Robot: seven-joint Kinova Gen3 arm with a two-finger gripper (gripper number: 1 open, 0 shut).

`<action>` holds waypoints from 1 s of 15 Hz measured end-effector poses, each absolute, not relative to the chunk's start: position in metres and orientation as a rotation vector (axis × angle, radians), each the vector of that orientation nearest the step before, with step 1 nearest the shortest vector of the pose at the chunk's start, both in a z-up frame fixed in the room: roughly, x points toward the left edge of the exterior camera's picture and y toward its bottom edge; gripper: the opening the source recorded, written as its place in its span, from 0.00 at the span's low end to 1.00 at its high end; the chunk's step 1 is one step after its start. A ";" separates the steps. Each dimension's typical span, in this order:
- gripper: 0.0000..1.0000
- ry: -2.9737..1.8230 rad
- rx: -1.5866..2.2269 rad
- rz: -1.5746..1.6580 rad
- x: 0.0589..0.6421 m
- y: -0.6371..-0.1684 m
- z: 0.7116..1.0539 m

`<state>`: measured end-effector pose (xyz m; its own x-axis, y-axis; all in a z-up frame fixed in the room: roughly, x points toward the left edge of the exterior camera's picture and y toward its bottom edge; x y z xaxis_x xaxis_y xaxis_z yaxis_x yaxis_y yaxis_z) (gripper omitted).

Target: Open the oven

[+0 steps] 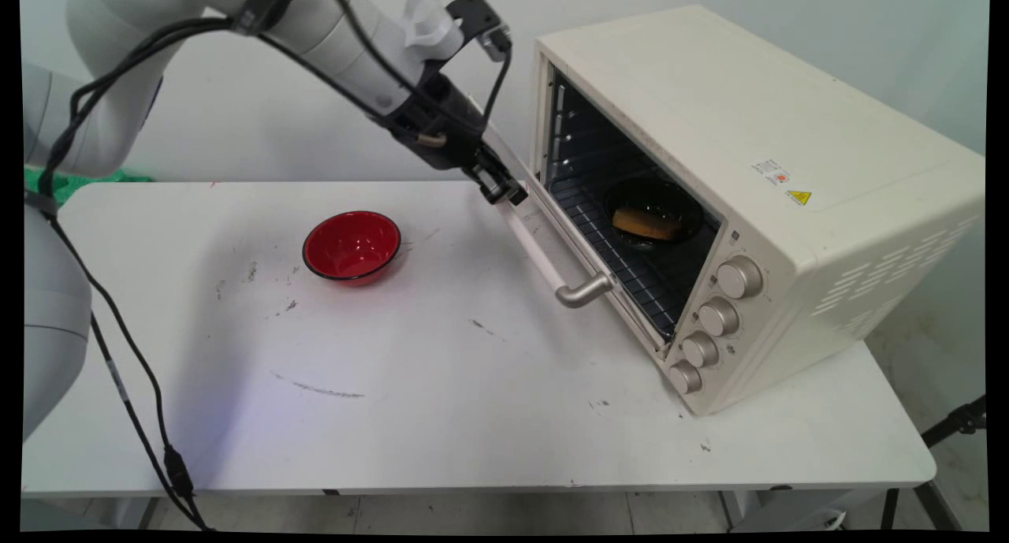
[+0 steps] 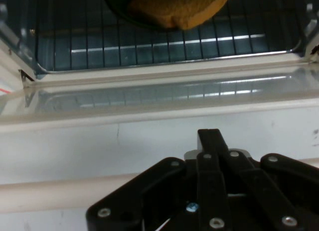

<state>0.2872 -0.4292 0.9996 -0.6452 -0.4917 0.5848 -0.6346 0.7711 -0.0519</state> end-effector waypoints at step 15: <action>0.00 -2.339 0.850 0.343 0.340 -0.378 0.944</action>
<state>0.3404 -0.3785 0.9439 -0.6011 -0.4895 0.6317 -0.6502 0.7592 -0.0304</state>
